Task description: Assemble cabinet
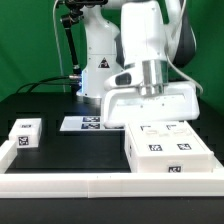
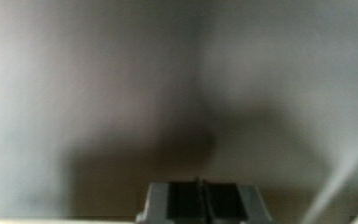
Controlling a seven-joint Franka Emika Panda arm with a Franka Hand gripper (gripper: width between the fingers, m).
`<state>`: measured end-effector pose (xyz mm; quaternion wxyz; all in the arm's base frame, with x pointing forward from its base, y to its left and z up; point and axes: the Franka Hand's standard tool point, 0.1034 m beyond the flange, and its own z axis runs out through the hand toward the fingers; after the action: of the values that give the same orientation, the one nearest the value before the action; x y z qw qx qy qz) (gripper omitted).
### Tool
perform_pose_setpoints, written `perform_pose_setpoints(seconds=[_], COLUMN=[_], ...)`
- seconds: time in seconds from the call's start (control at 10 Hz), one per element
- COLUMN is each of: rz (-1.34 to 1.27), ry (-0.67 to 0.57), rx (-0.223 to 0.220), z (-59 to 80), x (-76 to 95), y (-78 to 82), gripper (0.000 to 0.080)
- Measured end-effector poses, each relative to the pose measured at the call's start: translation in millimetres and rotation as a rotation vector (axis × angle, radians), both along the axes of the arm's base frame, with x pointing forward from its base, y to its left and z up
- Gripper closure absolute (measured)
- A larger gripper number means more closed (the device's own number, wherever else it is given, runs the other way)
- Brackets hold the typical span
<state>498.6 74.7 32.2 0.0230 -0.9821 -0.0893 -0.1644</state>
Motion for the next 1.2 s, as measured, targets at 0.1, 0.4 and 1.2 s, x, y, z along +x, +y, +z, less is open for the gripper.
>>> perform_pose_setpoints(seconds=[0.1, 0.4, 1.2], rz=[0.010, 0.033, 0.044], ry=[-0.005, -0.033, 0.037], rx=[-0.002, -0.009, 0.012], z=[11.3, 39.5, 61.9], x=[2.0, 10.3, 19.6], y=[0.0, -0.7, 15.6], gripper=[0.0797, 0.0797, 0.0797])
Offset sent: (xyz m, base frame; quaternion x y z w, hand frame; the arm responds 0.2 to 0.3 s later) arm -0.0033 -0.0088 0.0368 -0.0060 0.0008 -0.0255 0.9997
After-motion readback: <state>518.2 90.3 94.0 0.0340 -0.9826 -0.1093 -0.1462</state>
